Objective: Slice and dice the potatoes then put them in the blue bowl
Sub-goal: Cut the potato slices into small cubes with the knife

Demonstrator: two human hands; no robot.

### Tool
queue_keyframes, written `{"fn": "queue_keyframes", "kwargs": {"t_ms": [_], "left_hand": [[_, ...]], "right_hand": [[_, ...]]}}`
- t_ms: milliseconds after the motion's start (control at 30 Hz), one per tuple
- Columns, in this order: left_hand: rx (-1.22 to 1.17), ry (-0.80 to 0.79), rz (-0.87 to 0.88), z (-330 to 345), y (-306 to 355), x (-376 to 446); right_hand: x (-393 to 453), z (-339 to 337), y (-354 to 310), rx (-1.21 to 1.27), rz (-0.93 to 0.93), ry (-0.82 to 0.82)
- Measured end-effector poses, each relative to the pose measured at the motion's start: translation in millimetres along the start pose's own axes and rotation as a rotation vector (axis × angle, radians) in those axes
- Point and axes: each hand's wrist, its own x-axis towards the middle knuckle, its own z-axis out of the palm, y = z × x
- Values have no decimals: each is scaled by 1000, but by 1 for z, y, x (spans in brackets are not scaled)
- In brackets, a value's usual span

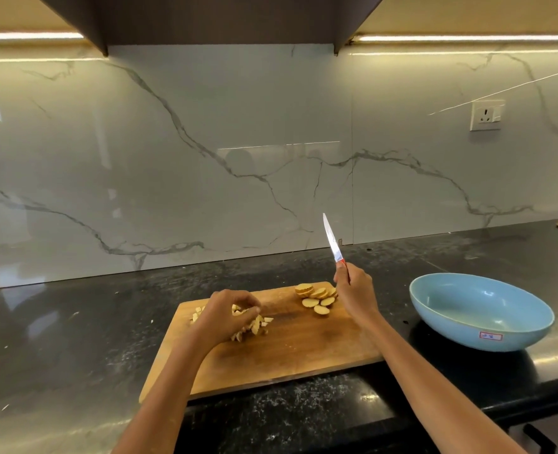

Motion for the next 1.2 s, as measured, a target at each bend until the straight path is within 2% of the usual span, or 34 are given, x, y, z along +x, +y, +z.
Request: {"fn": "queue_keyframes", "kwargs": {"t_ms": [167,267,500,567,700,933,1200], "left_hand": [[44,82,-18,6,-8,3],[97,92,32,12,-11,4],[105,302,130,32,15,6],[89,255,98,46,29,8],[85,28,-42,84,59,12],[136,67,-152,103,68,34],[139,-8,-127,95,64,41]], "right_hand": [[-1,-2,-2,-13,5,-11],[-1,-3,-2,-17,15,-8],[-4,-6,-4,18,41,8],[-3,-6,-4,38,47,17],[0,-7,-5,81,34,49],[1,-6,-6,95,18,46],[1,-6,-7,86,34,36]]}}
